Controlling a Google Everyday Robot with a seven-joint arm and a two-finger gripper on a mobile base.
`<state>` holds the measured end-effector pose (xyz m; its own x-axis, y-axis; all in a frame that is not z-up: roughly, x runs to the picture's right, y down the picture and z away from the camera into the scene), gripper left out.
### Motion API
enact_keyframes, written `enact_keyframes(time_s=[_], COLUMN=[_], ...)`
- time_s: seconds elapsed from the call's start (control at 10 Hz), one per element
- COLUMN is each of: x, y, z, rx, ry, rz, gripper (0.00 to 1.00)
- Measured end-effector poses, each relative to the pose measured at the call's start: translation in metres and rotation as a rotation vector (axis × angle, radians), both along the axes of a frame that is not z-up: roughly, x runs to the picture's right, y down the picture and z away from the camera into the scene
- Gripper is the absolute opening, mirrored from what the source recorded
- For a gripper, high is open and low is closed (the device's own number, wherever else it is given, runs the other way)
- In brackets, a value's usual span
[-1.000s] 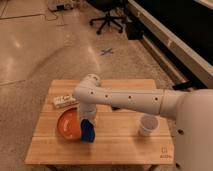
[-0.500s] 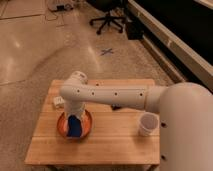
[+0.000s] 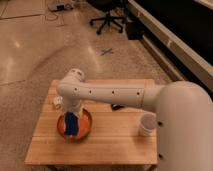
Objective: Place the white sponge in the ceramic bowl
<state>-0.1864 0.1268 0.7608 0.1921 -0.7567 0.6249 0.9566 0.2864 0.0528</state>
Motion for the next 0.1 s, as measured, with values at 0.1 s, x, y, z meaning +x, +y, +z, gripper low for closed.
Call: enact_keyframes(time_s=[0.1], x=[0.0003], y=[0.0], z=[0.0], rx=[0.0], ry=[0.0], rz=[0.0], gripper=[0.8])
